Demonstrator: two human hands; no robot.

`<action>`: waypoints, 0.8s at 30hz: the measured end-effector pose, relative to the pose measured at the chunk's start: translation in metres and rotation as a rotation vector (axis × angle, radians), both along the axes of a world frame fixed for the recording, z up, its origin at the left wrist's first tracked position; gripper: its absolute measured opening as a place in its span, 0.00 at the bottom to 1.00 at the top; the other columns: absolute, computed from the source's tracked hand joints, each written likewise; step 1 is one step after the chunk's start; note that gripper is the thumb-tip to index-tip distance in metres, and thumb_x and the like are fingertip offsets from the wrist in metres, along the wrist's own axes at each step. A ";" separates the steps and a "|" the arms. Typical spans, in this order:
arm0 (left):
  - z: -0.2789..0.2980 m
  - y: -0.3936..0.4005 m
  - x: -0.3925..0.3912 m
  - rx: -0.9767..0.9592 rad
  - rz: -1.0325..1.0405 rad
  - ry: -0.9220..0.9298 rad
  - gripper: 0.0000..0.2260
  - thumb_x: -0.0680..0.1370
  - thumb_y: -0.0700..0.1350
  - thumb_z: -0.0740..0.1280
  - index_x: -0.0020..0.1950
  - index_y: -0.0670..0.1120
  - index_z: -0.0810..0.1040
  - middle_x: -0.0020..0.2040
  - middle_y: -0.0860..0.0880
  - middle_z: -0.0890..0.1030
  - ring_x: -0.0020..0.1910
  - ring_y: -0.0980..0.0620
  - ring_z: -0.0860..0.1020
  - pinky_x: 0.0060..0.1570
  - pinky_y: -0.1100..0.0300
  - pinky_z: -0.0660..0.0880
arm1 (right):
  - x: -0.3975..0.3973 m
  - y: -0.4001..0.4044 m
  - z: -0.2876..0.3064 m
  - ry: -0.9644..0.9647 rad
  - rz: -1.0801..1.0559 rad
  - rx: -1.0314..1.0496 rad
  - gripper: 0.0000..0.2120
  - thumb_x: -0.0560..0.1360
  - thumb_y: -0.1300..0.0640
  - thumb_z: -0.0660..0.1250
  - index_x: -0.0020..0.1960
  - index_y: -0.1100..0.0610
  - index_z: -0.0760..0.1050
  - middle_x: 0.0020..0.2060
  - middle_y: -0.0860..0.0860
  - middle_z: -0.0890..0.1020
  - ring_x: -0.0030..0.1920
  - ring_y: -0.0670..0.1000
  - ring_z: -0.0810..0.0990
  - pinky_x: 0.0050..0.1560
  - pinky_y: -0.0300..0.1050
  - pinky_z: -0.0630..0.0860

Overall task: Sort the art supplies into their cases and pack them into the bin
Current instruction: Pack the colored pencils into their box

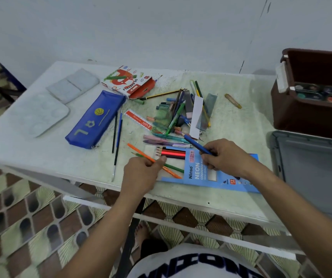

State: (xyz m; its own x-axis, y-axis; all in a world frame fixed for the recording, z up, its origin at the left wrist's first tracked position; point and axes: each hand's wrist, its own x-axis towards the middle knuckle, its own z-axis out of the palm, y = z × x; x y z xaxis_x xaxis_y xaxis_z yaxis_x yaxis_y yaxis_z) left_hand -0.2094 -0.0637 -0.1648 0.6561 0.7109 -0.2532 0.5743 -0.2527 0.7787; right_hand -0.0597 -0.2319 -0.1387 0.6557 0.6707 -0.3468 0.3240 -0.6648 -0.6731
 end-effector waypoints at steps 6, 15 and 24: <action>0.010 -0.006 0.005 0.401 -0.218 0.215 0.26 0.76 0.66 0.59 0.32 0.45 0.69 0.28 0.51 0.70 0.28 0.52 0.70 0.28 0.57 0.65 | -0.002 0.001 0.004 -0.023 0.021 -0.035 0.06 0.77 0.56 0.65 0.52 0.54 0.78 0.41 0.51 0.83 0.41 0.51 0.83 0.48 0.51 0.80; 0.002 0.039 -0.005 0.951 -0.773 0.060 0.13 0.71 0.38 0.74 0.52 0.53 0.84 0.47 0.50 0.82 0.47 0.45 0.79 0.52 0.45 0.68 | -0.002 -0.002 0.005 -0.017 0.031 -0.034 0.06 0.77 0.56 0.66 0.51 0.55 0.79 0.40 0.49 0.83 0.40 0.49 0.83 0.46 0.47 0.80; 0.011 0.007 0.019 0.423 -0.802 -0.011 0.18 0.74 0.48 0.72 0.62 0.47 0.79 0.57 0.52 0.80 0.53 0.55 0.77 0.52 0.63 0.73 | -0.001 -0.003 0.005 0.002 0.032 -0.016 0.07 0.76 0.56 0.67 0.52 0.57 0.80 0.40 0.48 0.84 0.40 0.49 0.83 0.48 0.50 0.81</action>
State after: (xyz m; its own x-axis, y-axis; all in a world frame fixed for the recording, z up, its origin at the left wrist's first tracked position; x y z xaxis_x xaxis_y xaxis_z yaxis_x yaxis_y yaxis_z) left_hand -0.1901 -0.0570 -0.1537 0.9953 0.0719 -0.0655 0.0958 -0.8398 0.5343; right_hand -0.0606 -0.2350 -0.1341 0.6330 0.6860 -0.3588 0.3443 -0.6646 -0.6632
